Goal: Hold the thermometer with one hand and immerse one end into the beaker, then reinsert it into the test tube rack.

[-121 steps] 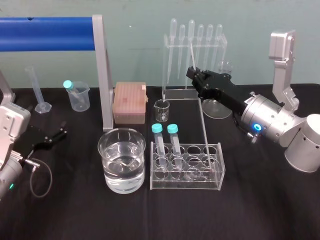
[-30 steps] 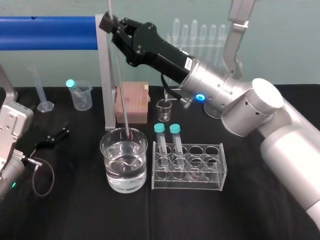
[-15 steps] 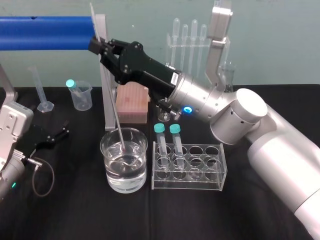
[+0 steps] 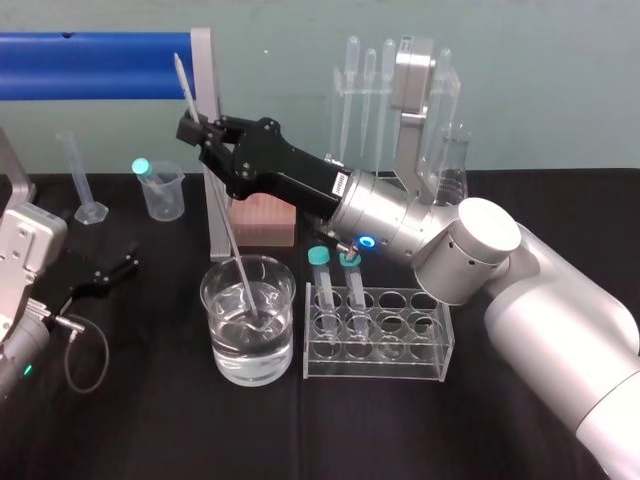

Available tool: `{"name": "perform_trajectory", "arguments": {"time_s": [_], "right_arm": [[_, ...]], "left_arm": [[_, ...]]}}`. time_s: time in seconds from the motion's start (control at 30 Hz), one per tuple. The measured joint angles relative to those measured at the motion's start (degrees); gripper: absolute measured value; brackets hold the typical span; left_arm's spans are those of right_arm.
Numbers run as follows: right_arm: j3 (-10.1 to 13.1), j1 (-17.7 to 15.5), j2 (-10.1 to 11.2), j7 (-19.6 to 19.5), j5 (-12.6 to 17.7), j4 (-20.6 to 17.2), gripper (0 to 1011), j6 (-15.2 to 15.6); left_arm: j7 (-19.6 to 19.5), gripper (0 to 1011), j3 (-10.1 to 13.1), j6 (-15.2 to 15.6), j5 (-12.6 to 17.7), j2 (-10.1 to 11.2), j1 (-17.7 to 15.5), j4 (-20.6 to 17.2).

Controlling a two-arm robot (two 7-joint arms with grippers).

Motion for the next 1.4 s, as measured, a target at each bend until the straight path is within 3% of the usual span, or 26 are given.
{"name": "perform_trajectory", "arguments": {"time_s": [0.53, 1.4], "right_arm": [[-0.39, -0.86, -0.18, 0.72, -1.94, 1.96, 57, 0.93], [-0.35, -1.12, -0.25, 1.14, -2.15, 1.91, 57, 1.79]], "left_arm": [[0.0, 1008, 0.0, 0.0, 0.0, 0.0, 0.0, 0.0], [0.0, 1008, 0.0, 0.0, 0.0, 0.0, 0.0, 0.0]]}}
